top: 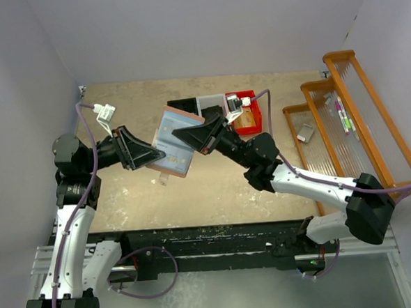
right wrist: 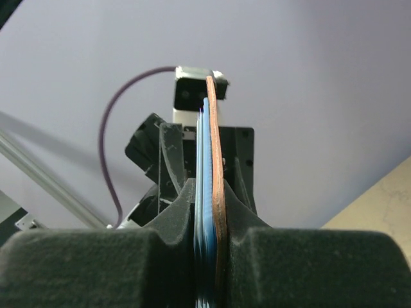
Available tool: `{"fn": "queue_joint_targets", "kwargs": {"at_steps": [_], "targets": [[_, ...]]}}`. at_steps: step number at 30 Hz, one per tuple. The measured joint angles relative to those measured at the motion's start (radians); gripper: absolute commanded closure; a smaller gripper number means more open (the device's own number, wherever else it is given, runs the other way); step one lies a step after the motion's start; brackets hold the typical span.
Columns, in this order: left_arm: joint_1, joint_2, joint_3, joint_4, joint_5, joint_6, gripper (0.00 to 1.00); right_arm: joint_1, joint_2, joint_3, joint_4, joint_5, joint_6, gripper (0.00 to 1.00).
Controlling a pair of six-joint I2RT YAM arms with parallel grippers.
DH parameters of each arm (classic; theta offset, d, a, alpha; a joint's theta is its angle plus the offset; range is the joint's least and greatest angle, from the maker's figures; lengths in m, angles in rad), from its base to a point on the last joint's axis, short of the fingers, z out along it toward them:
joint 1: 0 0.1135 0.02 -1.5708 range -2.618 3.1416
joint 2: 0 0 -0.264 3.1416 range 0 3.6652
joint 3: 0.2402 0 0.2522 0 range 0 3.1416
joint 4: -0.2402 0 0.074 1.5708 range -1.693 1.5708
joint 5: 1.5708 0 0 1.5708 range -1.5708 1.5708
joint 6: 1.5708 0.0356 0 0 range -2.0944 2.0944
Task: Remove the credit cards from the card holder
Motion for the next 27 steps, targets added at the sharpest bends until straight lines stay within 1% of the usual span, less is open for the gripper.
{"fn": "queue_joint_targets", "kwargs": {"at_steps": [3,5,6,7,8,9,10,12,13,17,19,21,23,27], "targets": [[0.000,0.002,0.000,0.013,-0.002,-0.014,0.78,0.026,0.042,0.000,0.020,0.014,-0.002,1.00],[0.000,0.000,0.000,0.012,-0.002,-0.013,0.91,0.032,0.056,0.000,0.026,0.019,-0.006,1.00],[0.000,0.000,0.000,0.010,-0.001,-0.010,0.95,0.035,0.059,0.000,0.027,0.023,-0.011,0.98],[0.000,-0.001,0.000,0.006,-0.001,-0.005,0.99,0.037,0.059,0.000,0.025,0.028,-0.016,0.91],[0.000,-0.001,0.001,-0.002,-0.001,0.007,1.00,0.037,0.058,0.000,0.019,0.029,-0.022,0.82],[0.000,-0.001,0.005,-0.022,0.000,0.026,1.00,0.035,0.055,0.000,0.007,0.026,-0.029,0.68],[0.000,0.001,0.014,-0.053,0.002,0.052,1.00,0.030,0.049,0.000,-0.014,0.013,-0.034,0.59],[0.000,0.010,0.050,-0.138,0.005,0.129,1.00,0.003,0.037,0.010,-0.070,-0.046,-0.045,0.43],[0.000,0.019,0.075,-0.187,0.004,0.178,1.00,-0.023,0.033,0.033,-0.115,-0.100,-0.056,0.38],[0.000,0.059,0.189,-0.410,-0.003,0.413,1.00,-0.143,0.045,0.204,-0.325,-0.364,-0.150,0.33],[0.000,0.086,0.233,-0.512,-0.004,0.523,1.00,-0.172,0.071,0.331,-0.488,-0.485,-0.238,0.33],[0.000,0.118,0.272,-0.618,-0.006,0.630,1.00,-0.172,0.100,0.426,-0.616,-0.573,-0.320,0.32],[0.000,0.151,0.298,-0.706,-0.007,0.721,1.00,-0.166,0.120,0.471,-0.715,-0.639,-0.388,0.31],[0.000,0.187,0.302,-0.829,-0.013,0.819,1.00,-0.163,0.164,0.511,-0.870,-0.718,-0.494,0.30]]}}
